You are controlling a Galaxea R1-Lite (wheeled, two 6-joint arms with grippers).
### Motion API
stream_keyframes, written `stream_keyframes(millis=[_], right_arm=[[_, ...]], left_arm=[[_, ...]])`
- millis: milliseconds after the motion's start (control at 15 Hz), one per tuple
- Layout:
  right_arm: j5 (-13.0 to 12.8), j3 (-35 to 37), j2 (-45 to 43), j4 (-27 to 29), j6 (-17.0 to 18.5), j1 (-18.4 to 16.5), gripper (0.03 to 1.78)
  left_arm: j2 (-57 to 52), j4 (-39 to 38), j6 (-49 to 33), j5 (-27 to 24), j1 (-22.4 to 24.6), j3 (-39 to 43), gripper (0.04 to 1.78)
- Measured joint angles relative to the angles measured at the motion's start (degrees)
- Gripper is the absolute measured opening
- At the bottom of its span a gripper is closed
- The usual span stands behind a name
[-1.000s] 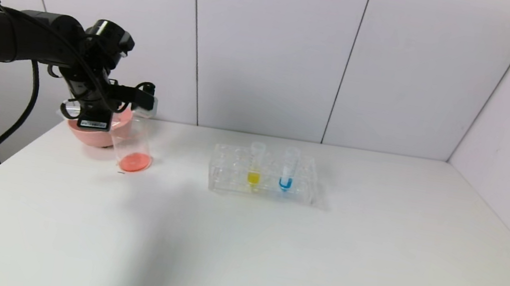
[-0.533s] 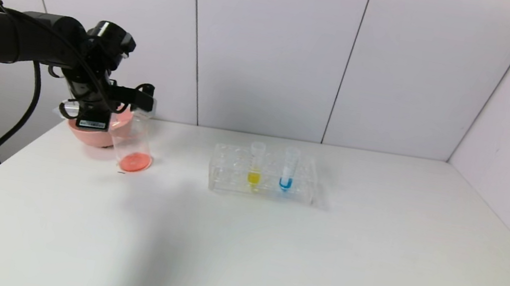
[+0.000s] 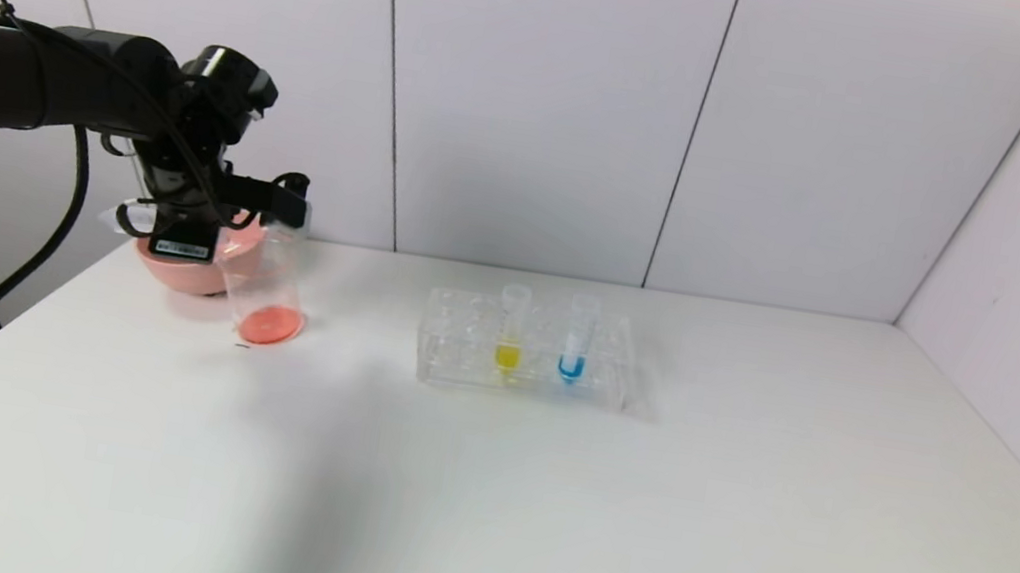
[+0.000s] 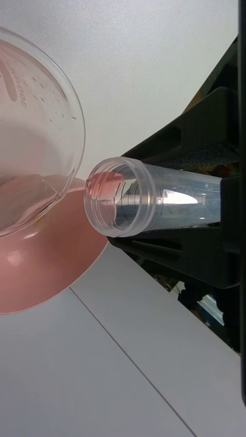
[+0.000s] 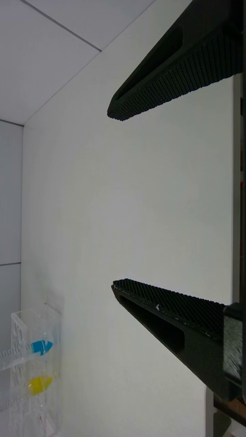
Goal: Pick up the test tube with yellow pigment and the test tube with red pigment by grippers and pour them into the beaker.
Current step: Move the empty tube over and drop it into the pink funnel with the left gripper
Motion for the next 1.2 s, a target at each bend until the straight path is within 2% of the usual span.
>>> stream_keyframes(millis=[733,1200], right_arm=[[0.0,0.0,0.0,0.0,0.0,0.0,1.70],[0.0,0.0,0.0,0.0,0.0,0.0,1.70]], left_arm=[[0.1,-0.1,2.4,4.8,-0.7,0.0,0.49],[0.3,-0.1,2.4,5.0,-0.9,0.1,0.49]])
